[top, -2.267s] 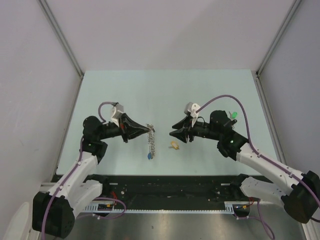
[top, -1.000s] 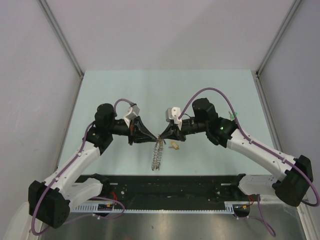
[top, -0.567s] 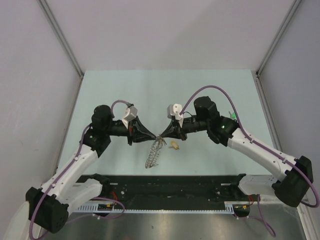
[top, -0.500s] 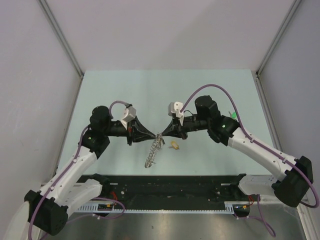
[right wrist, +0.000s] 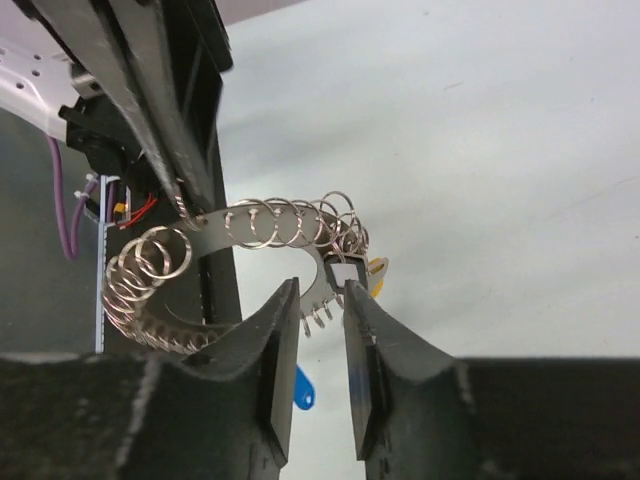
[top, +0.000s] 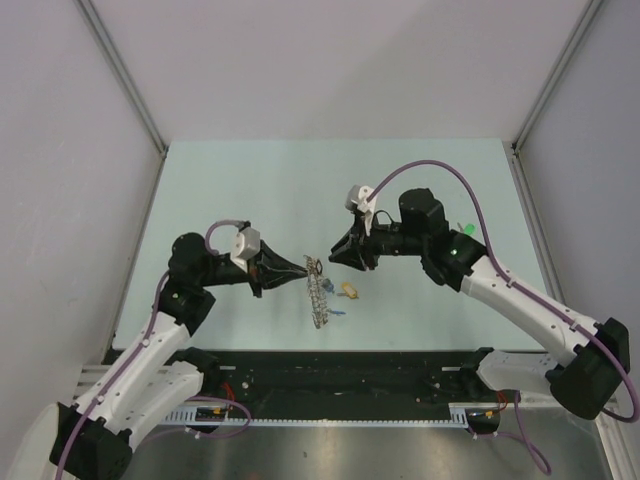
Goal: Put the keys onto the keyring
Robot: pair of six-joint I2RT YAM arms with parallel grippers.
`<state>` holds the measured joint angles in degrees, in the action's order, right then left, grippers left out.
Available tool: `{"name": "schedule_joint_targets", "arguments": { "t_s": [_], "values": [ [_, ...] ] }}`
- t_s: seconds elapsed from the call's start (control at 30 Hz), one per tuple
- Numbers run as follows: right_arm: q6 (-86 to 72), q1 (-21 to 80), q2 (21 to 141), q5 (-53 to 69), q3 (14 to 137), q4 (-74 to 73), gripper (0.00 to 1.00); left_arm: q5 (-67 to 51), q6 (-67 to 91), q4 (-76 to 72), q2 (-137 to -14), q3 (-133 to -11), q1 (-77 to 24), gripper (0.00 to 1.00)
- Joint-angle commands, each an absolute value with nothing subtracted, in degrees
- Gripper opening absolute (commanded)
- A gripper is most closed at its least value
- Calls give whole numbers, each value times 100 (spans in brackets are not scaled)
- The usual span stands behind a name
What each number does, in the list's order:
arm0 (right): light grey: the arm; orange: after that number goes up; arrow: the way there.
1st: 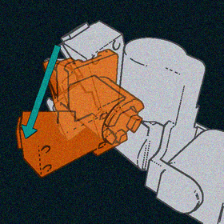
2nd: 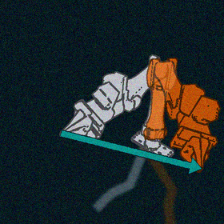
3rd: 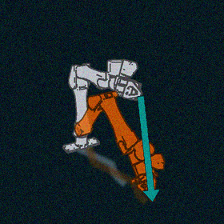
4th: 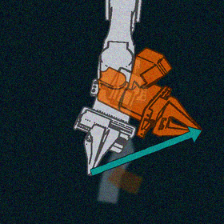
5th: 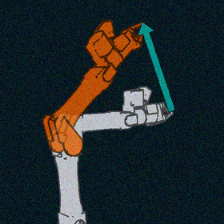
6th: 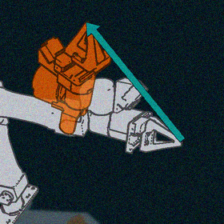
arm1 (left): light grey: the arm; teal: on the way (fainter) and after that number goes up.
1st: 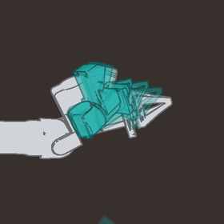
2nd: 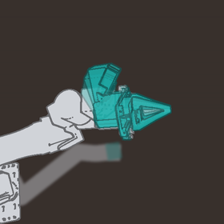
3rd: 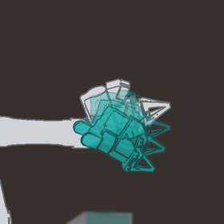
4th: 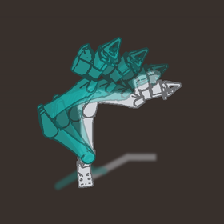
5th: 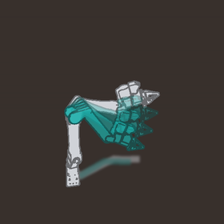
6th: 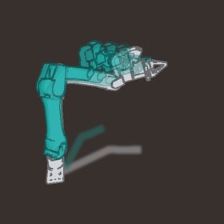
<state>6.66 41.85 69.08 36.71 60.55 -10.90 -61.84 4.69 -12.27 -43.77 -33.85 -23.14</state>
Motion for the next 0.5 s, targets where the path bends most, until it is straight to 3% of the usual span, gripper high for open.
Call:
{"name": "schedule_joint_targets", "arguments": {
  "t_s": [0.0,0.13,0.47],
  "values": [
    [290,4324,6496,3472,5881,-335,33,-5846,799,-2144,-4228,-3191,-2329,0],
    [27,4438,6346,3427,5476,385,40,-5643,1071,-2451,-4192,-3050,-2329,0],
    [-246,4790,6442,3306,5036,1591,40,-5467,1916,-3630,-4245,-2610,-2329,1]
  ]
}}
